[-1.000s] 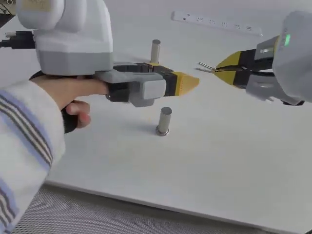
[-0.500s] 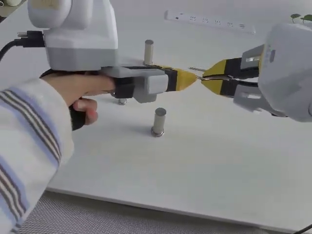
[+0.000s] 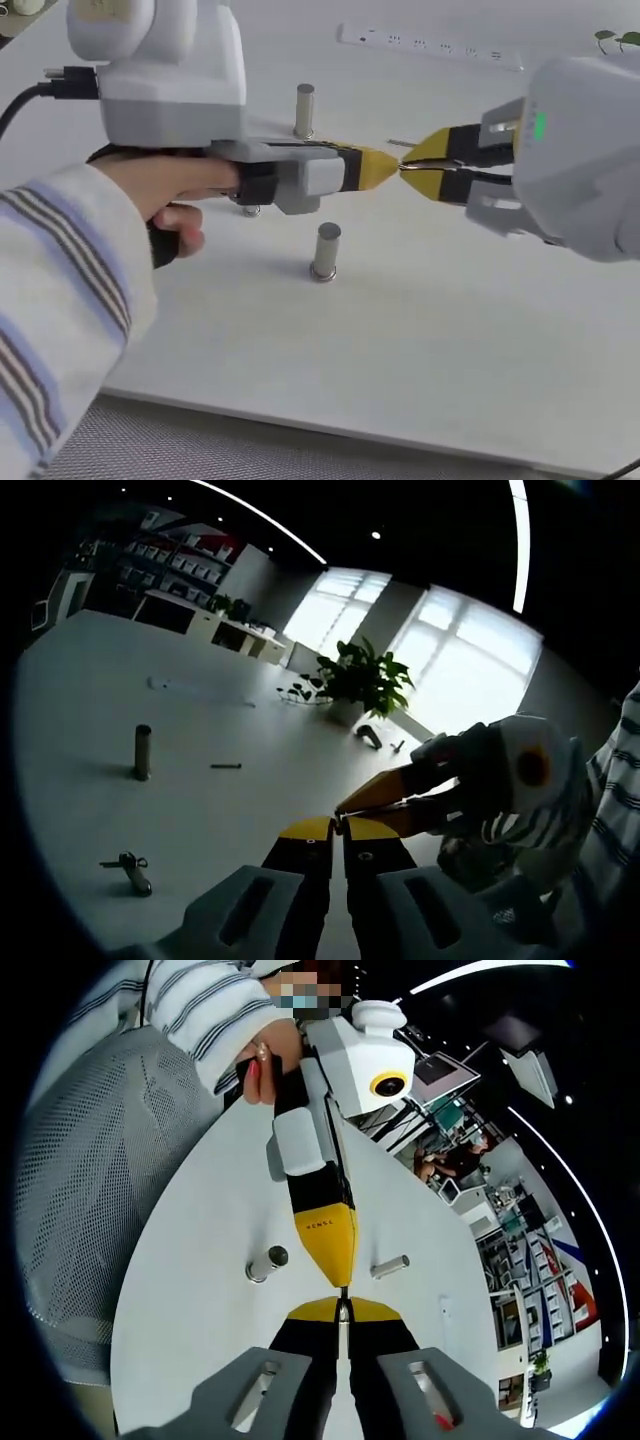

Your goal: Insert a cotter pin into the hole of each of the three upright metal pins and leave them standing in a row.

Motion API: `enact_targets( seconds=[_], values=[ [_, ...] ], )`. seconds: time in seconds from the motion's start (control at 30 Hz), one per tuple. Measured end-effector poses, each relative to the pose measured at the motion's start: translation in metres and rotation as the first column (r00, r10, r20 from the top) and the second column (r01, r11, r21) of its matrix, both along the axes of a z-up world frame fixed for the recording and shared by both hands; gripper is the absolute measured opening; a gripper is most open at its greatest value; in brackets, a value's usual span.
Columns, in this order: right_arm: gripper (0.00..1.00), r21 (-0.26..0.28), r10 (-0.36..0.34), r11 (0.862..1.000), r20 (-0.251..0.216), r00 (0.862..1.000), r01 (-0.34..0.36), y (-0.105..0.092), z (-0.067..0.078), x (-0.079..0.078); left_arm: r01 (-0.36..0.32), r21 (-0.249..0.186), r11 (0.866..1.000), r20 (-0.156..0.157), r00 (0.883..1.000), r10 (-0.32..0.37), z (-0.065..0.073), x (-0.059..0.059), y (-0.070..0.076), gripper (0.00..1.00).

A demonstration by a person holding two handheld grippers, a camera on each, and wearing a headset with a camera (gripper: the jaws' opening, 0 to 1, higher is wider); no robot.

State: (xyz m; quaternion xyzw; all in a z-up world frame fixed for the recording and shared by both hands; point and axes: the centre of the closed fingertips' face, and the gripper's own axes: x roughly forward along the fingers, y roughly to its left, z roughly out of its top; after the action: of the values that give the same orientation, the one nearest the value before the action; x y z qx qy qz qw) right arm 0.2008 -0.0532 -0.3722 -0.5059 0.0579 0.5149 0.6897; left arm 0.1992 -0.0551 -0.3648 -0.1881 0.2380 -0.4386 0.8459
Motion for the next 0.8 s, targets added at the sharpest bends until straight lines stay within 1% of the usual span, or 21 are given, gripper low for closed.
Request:
enact_targets(
  seconds=[0.13, 0.23, 0.27, 0.3, 0.37, 0.47, 0.57, 0.63, 0.67, 0.77, 0.8],
  values=[
    [0.00, -0.005, 0.010, 1.000, 0.000, 1.000, -0.010, 0.002, -0.001, -0.003, 0.022, 0.016, 1.000, 0.001, 1.000, -0.022, -0.002, -0.004, 0.001, 0.00],
    [0.00, -0.004, 0.013, 1.000, -0.003, 1.000, -0.013, 0.004, -0.001, -0.004, 0.022, 0.020, 1.000, -0.009, 1.000, -0.022, -0.002, -0.006, 0.002, 0.00],
    [0.00, -0.003, 0.011, 1.000, -0.005, 1.000, -0.011, 0.004, -0.001, -0.005, 0.022, 0.022, 1.000, -0.005, 1.000, -0.022, -0.002, -0.006, 0.002, 0.00],
    [0.00, 0.001, 0.009, 1.000, -0.006, 1.000, -0.009, 0.004, -0.001, -0.005, 0.020, 0.030, 0.999, 0.011, 1.000, -0.020, -0.002, -0.005, 0.004, 0.00],
    [0.00, 0.003, 0.011, 1.000, -0.008, 1.000, -0.011, 0.005, -0.001, -0.005, 0.023, 0.040, 0.999, 0.024, 0.999, -0.024, -0.002, -0.006, 0.004, 0.00],
    [0.00, 0.006, 0.012, 1.000, -0.007, 1.000, -0.012, 0.005, 0.000, -0.005, 0.019, 0.038, 0.999, 0.023, 1.000, -0.020, -0.001, -0.005, 0.005, 0.00],
    [0.00, 0.014, 0.006, 1.000, -0.016, 1.000, -0.006, 0.006, 0.000, -0.006, 0.019, 0.040, 0.999, 0.027, 0.999, -0.020, 0.000, -0.006, 0.005, 0.00],
    [0.00, 0.025, -0.001, 1.000, -0.042, 0.999, 0.002, 0.005, -0.001, -0.007, 0.019, 0.042, 0.999, 0.024, 0.999, -0.020, 0.000, -0.006, 0.005, 0.00],
    [0.00, 0.035, -0.008, 0.999, -0.055, 0.998, 0.009, 0.005, -0.001, -0.007, 0.016, 0.048, 0.999, 0.028, 0.999, -0.018, -0.001, -0.006, 0.006, 0.00],
    [0.08, 0.057, -0.031, 0.998, -0.091, 0.995, 0.036, 0.002, -0.002, -0.006, 0.019, 0.059, 0.998, 0.035, 0.999, -0.021, -0.002, -0.006, 0.010, 0.00],
    [0.09, 0.063, -0.038, 0.997, -0.098, 0.994, 0.044, 0.000, -0.003, -0.005, 0.022, 0.070, 0.997, 0.041, 0.999, -0.025, -0.002, -0.006, 0.012, 0.00]
  ],
)
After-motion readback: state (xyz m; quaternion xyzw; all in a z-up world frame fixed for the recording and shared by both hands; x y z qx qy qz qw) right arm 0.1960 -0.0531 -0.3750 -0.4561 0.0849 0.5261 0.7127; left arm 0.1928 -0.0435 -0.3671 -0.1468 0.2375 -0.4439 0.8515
